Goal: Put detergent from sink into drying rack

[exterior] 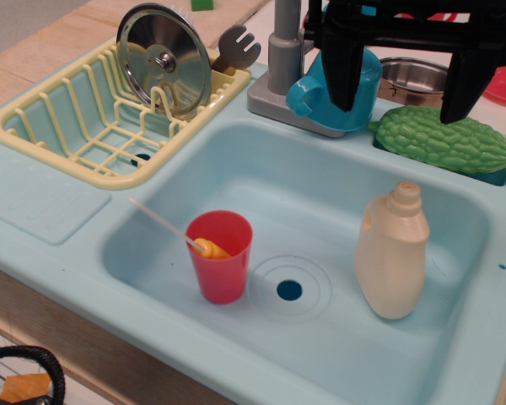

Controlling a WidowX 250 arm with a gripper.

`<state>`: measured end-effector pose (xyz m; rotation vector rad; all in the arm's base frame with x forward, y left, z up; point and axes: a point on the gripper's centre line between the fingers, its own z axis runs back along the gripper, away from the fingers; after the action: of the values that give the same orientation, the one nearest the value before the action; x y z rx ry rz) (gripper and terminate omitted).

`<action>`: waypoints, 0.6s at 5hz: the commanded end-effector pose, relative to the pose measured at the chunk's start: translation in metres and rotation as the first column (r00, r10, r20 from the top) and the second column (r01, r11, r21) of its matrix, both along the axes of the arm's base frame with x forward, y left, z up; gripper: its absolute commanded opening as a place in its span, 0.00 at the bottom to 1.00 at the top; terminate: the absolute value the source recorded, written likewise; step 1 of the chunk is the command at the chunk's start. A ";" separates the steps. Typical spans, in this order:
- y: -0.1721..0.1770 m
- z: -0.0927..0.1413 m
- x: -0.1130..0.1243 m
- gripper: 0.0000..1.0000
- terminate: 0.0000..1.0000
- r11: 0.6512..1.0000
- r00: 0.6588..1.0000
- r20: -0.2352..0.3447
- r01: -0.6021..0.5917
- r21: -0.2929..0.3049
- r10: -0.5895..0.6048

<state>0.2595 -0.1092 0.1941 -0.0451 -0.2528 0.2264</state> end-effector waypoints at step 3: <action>-0.013 -0.021 -0.003 1.00 0.00 0.955 0.954 -0.050 -0.296 -0.004 0.296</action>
<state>0.2548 -0.1221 0.1569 -0.0206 -0.1830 0.6037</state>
